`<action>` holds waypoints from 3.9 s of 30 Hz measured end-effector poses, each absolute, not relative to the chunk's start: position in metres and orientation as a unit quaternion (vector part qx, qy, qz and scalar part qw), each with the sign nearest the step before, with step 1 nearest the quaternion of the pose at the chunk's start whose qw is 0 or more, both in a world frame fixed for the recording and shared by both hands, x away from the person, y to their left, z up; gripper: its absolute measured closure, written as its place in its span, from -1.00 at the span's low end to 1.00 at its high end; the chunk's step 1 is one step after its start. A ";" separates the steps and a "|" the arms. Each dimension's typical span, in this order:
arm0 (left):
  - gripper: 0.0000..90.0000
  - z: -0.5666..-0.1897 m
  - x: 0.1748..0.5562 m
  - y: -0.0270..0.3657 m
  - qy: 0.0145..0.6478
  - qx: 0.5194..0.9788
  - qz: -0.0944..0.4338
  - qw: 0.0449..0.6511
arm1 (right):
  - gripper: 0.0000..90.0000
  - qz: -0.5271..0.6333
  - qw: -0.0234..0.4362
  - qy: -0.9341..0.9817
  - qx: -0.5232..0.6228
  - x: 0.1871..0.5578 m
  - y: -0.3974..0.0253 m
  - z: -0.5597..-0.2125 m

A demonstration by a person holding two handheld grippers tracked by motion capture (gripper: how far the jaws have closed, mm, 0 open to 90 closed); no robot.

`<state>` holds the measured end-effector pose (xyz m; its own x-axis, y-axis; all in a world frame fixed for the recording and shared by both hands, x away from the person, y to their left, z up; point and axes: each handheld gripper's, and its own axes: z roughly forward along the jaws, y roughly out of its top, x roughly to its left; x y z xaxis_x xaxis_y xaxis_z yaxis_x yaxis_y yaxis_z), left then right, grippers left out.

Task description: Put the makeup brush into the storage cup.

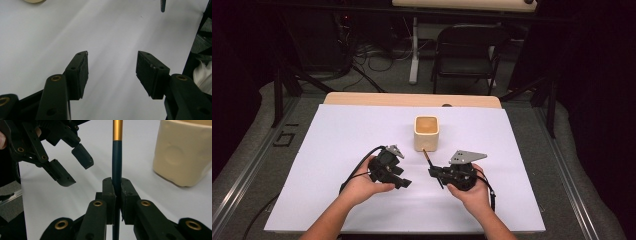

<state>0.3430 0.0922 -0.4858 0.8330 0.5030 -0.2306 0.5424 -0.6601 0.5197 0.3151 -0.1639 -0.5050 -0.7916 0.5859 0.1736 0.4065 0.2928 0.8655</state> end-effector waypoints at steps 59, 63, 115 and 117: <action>0.47 -0.515 0.329 0.063 0.338 0.835 -0.117 0.417 | 0.86 0.609 0.056 0.682 0.402 0.311 -0.163 -0.527; 0.50 -0.517 0.328 0.060 0.341 0.830 -0.123 0.424 | 0.86 0.610 0.052 0.681 0.401 0.310 -0.161 -0.528; 0.90 -0.520 0.327 0.055 0.342 0.829 -0.120 0.425 | 0.83 0.616 0.040 0.678 0.400 0.308 -0.154 -0.529; 0.91 -0.520 0.327 0.056 0.340 0.833 -0.112 0.422 | 0.74 0.614 0.041 0.678 0.403 0.308 -0.155 -0.529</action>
<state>0.3266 0.0556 -0.5200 0.7430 0.4723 -0.4742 0.6618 -0.4128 0.6258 0.3077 -0.1552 -0.5289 -0.6720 0.5968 0.4384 0.4951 -0.0781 0.8653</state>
